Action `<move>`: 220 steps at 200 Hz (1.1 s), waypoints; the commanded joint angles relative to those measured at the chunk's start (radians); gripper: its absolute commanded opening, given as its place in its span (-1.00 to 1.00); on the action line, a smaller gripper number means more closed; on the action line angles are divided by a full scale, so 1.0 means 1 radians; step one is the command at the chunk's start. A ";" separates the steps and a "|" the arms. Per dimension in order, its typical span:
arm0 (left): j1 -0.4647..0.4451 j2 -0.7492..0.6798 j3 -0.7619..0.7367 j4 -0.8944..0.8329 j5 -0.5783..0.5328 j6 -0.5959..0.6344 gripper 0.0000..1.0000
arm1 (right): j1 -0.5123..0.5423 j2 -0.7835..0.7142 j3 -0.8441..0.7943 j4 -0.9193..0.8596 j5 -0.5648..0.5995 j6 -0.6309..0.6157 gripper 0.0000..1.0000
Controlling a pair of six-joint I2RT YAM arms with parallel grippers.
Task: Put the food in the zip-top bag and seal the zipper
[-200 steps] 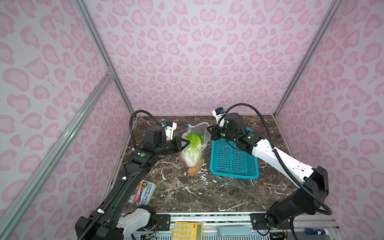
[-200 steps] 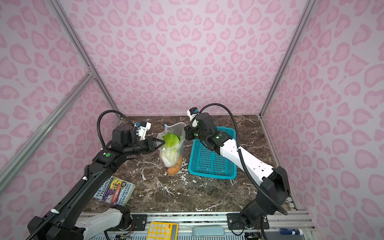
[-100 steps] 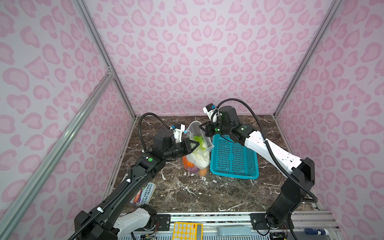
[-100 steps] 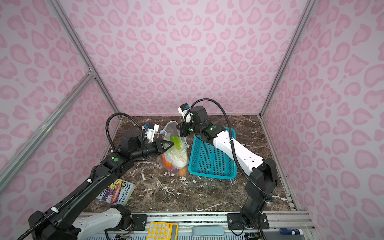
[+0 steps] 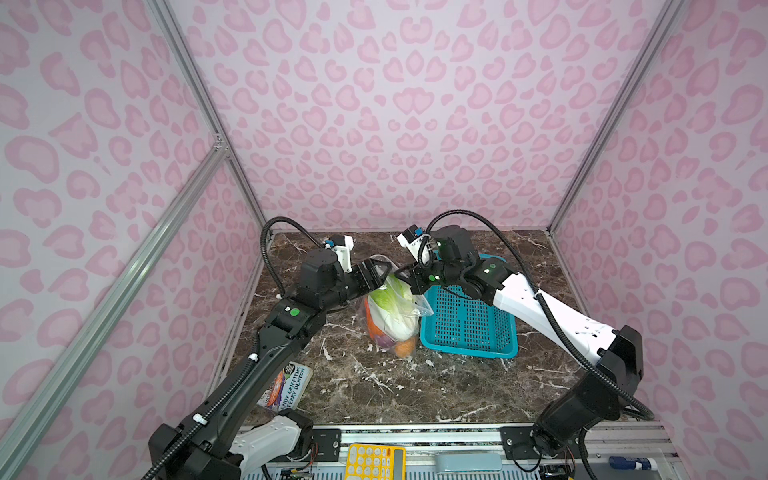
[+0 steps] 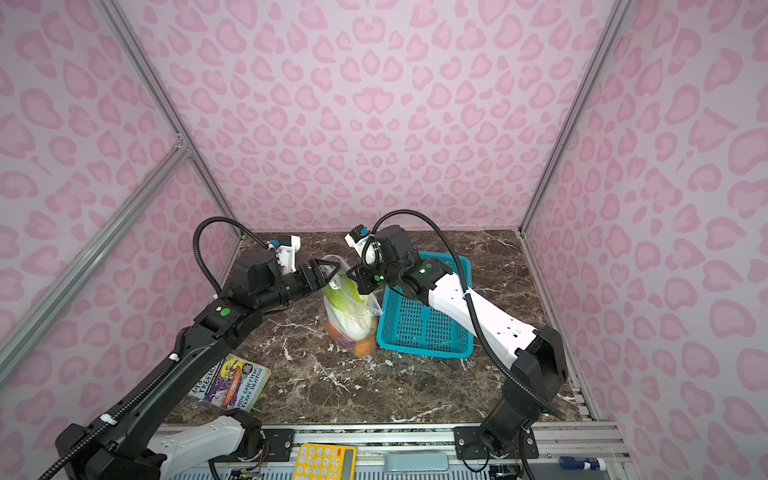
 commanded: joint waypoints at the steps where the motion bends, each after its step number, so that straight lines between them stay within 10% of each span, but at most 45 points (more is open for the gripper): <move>1: 0.061 -0.001 0.033 -0.029 -0.006 0.065 0.59 | 0.003 0.004 -0.001 -0.005 0.013 -0.015 -1.00; 50: 0.235 0.072 0.070 -0.042 0.123 0.075 0.69 | 0.011 0.007 0.005 -0.012 0.015 -0.032 -1.00; 161: 0.301 0.113 -0.059 0.150 0.515 0.478 0.57 | -0.023 0.048 0.029 -0.017 -0.052 -0.091 -1.00; 220: 0.300 0.188 -0.064 0.145 0.525 0.515 0.47 | -0.028 0.066 0.048 -0.029 -0.069 -0.100 -1.00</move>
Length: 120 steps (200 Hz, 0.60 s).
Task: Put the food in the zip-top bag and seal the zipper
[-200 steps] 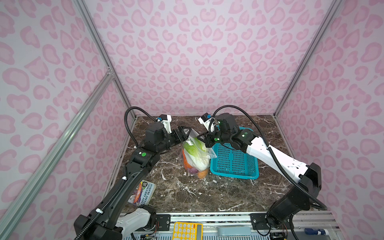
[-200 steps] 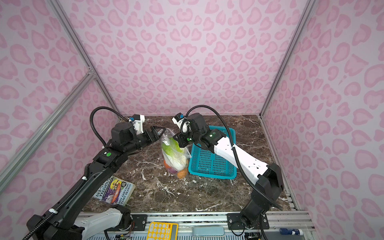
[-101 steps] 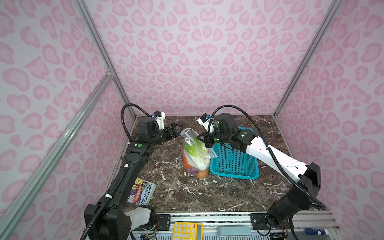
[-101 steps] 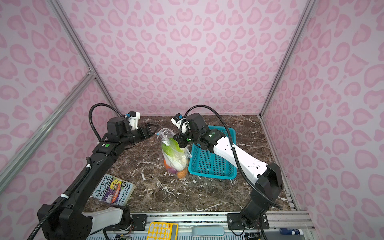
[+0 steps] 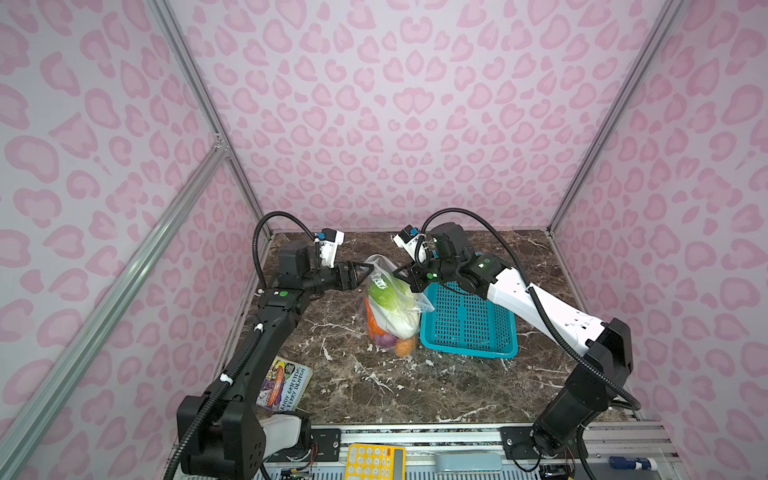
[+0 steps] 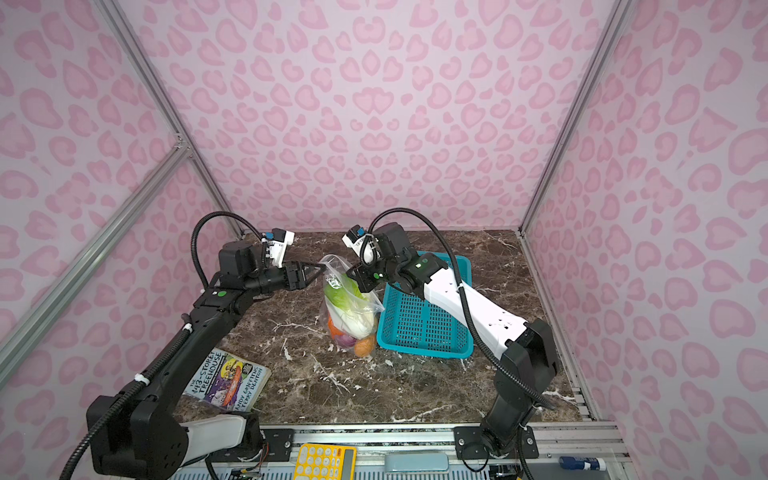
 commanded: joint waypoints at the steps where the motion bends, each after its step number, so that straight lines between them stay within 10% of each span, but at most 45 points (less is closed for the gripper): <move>1: 0.001 0.030 0.001 0.029 0.026 0.035 0.47 | 0.000 0.005 0.003 -0.001 -0.023 -0.011 -1.00; 63: -0.001 0.099 0.001 0.113 0.060 -0.051 0.10 | 0.000 -0.014 -0.021 0.025 -0.041 0.000 -1.00; 120: -0.003 0.117 0.019 0.149 0.142 -0.119 -0.93 | 0.001 -0.015 -0.023 0.022 -0.035 0.008 -1.00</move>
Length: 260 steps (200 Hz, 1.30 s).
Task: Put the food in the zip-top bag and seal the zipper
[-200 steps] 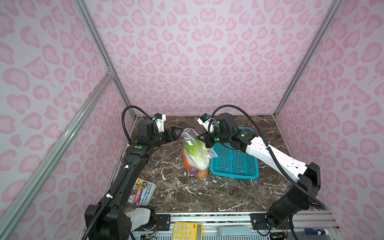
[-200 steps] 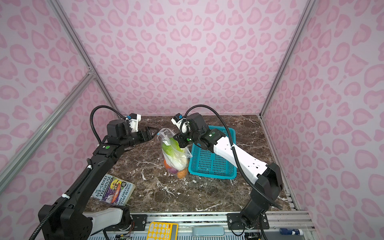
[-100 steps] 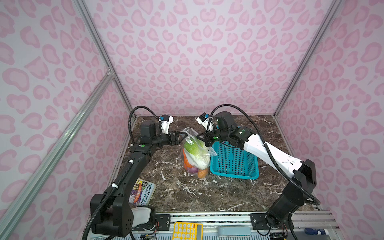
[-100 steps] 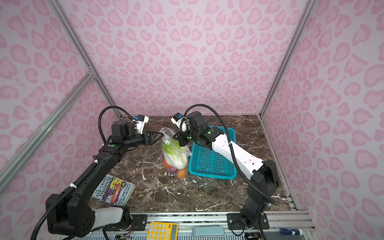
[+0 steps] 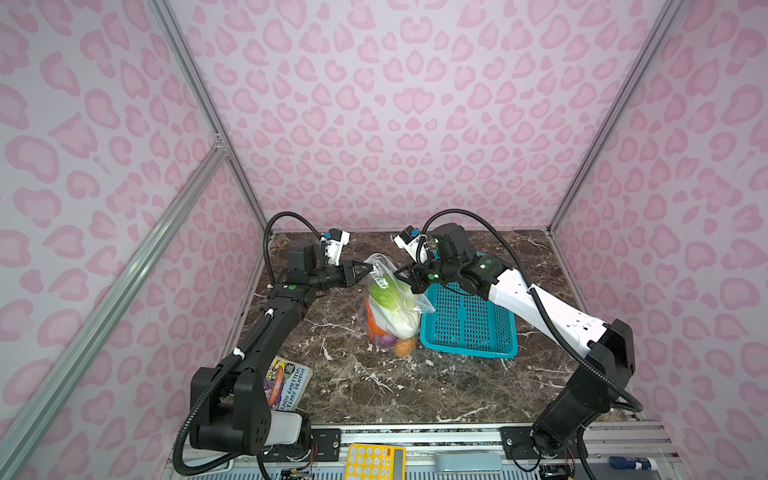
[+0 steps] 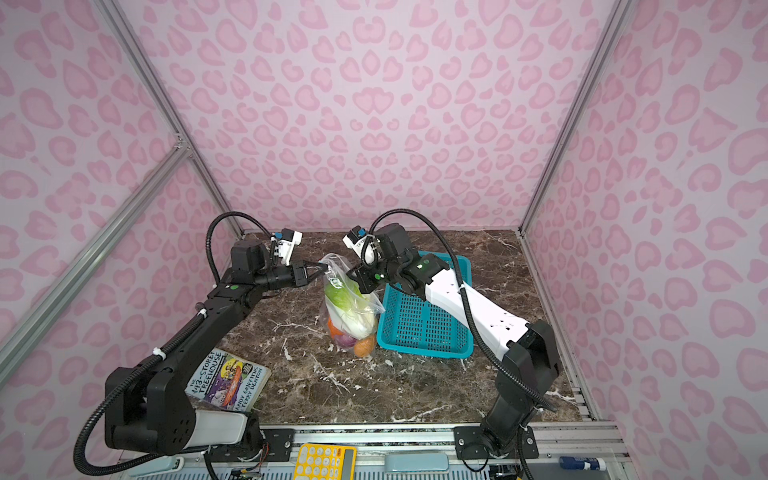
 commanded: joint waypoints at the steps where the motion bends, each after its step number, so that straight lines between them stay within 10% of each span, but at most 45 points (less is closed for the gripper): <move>1: -0.001 0.009 0.019 0.044 0.061 -0.039 -0.92 | 0.002 -0.002 -0.004 0.011 -0.014 0.003 -1.00; 59: -0.001 -0.089 0.043 -0.053 0.017 0.013 -0.92 | 0.002 -0.025 0.024 -0.045 0.011 -0.027 -1.00; 95: 0.000 -0.195 0.088 -0.161 -0.005 0.097 -0.93 | 0.003 -0.048 0.119 -0.158 0.069 -0.130 0.10; 138: 0.001 -0.265 0.124 -0.250 0.030 0.155 -0.93 | 0.029 -0.083 0.206 -0.192 0.064 -0.259 0.56; 260: 0.001 -0.283 0.111 -0.269 0.072 0.188 -0.93 | 0.124 0.183 0.560 -0.369 0.092 -0.590 0.81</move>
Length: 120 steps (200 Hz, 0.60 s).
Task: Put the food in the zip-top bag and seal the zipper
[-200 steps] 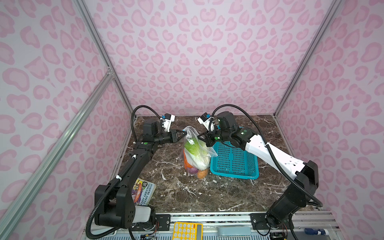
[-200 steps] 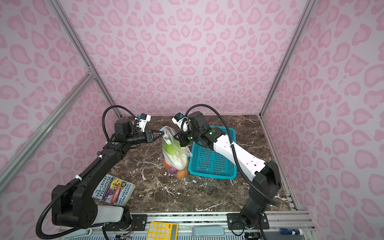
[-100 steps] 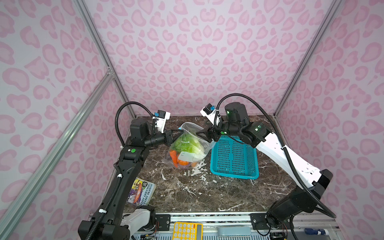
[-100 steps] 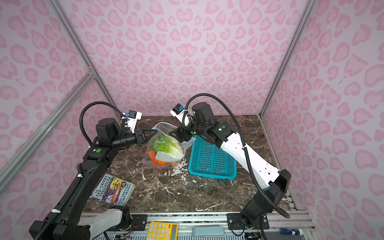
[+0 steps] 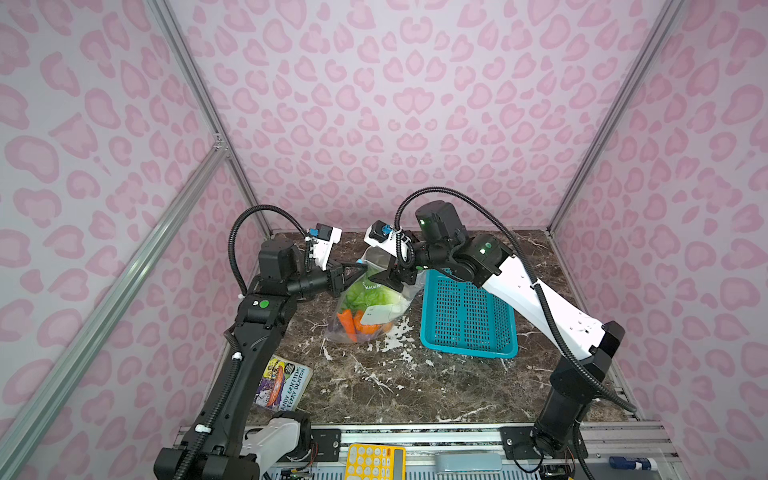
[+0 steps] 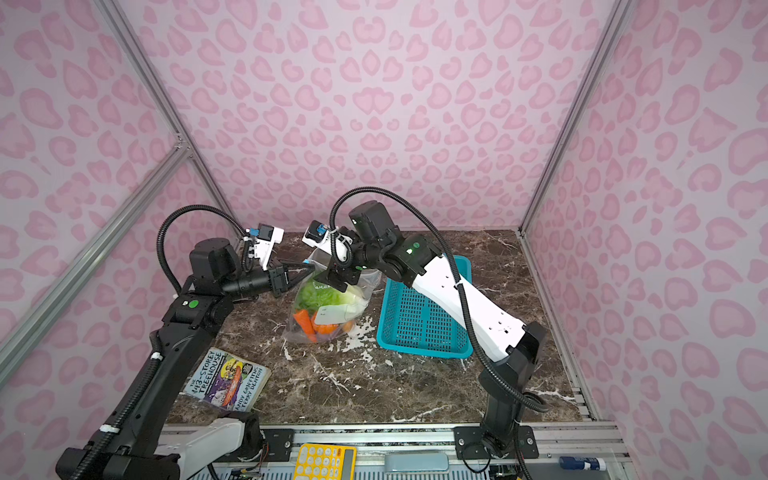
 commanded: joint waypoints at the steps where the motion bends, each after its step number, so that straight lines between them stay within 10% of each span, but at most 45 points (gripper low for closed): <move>1: 0.000 -0.004 0.003 0.017 0.031 0.020 -0.93 | -0.003 0.046 0.061 -0.066 0.019 -0.072 0.81; 63: 0.000 -0.002 0.000 0.010 0.062 0.041 -0.94 | -0.049 0.124 0.098 -0.094 -0.119 -0.111 0.57; 120: 0.001 0.007 0.002 0.007 0.044 0.038 -0.90 | -0.056 0.136 0.076 -0.099 -0.148 -0.072 -1.00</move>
